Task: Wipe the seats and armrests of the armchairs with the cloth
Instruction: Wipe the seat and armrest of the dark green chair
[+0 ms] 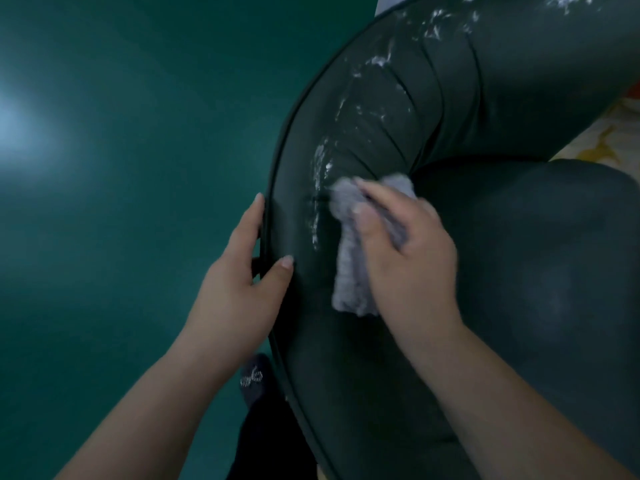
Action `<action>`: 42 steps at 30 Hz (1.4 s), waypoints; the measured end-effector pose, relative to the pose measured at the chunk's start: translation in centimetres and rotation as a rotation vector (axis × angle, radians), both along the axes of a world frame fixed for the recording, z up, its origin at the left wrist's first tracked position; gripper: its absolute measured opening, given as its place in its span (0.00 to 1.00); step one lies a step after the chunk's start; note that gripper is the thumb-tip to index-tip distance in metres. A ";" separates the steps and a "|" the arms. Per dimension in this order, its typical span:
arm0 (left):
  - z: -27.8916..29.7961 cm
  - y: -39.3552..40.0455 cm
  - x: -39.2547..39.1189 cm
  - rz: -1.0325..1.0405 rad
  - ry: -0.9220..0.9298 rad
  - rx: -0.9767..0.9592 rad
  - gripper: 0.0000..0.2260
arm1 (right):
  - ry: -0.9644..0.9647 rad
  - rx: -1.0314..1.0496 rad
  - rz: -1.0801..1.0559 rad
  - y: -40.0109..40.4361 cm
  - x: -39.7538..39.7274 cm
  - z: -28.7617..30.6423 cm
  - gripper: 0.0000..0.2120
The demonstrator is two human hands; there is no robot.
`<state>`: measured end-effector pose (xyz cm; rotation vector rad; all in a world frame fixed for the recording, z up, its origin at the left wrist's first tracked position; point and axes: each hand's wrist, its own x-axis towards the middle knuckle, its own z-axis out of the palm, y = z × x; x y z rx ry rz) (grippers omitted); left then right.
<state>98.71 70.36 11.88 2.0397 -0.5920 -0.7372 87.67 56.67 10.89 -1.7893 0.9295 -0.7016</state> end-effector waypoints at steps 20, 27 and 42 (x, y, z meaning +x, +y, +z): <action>2.1 -2.2 9.9 -0.585 0.256 0.101 0.46 | 0.155 0.087 -0.313 1.7 0.5 0.6 0.13; 2.0 -3.3 11.1 -0.646 0.205 0.098 0.44 | 0.262 -0.185 -0.238 3.3 4.3 1.1 0.17; 1.8 -3.9 10.9 -0.533 0.241 0.054 0.40 | 0.426 -0.003 -0.382 -1.3 3.9 1.2 0.18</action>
